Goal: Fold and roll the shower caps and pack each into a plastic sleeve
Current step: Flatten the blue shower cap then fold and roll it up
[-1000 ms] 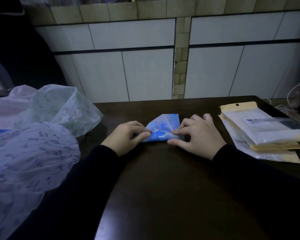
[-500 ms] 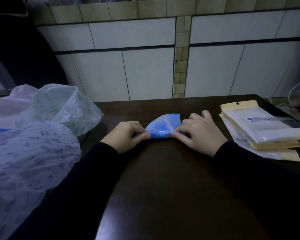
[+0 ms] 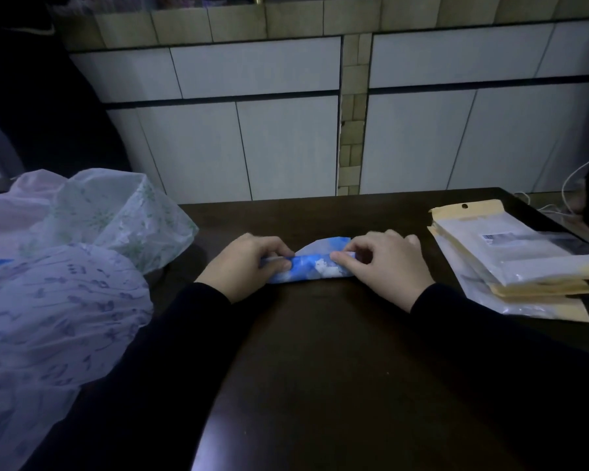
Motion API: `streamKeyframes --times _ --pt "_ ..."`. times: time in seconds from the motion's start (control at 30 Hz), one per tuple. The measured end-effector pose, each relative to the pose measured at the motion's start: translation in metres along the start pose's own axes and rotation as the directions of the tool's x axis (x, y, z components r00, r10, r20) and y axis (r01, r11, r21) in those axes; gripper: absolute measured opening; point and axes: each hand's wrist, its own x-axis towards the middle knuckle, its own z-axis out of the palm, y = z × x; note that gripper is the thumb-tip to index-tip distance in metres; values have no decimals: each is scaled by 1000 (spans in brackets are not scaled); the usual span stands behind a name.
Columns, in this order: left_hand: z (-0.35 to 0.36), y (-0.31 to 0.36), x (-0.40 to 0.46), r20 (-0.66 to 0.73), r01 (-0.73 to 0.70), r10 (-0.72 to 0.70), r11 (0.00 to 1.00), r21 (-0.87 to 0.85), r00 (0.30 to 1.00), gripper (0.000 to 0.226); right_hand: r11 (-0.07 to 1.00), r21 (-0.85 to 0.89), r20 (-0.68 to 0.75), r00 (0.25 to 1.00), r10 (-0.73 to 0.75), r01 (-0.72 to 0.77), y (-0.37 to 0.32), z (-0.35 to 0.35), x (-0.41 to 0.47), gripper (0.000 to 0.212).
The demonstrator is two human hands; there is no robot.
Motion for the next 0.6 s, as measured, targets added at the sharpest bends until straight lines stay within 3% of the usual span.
streamKeyframes --times 0.1,0.23,0.4,0.6 --pt "4 0 0 -98 -183 195 976 120 976 20 998 -6 -70 995 -68 68 -1 -3 1 29" --pt "6 4 -2 -71 -271 280 956 115 957 24 966 -57 -62 965 -256 253 -4 -9 0 20" --pt "7 7 -5 -19 -163 165 985 64 986 32 959 -163 92 972 -218 231 -1 -12 -2 42" --pt "7 9 3 33 -84 82 995 55 996 37 994 -67 249 966 -64 83 -4 -17 -1 47"
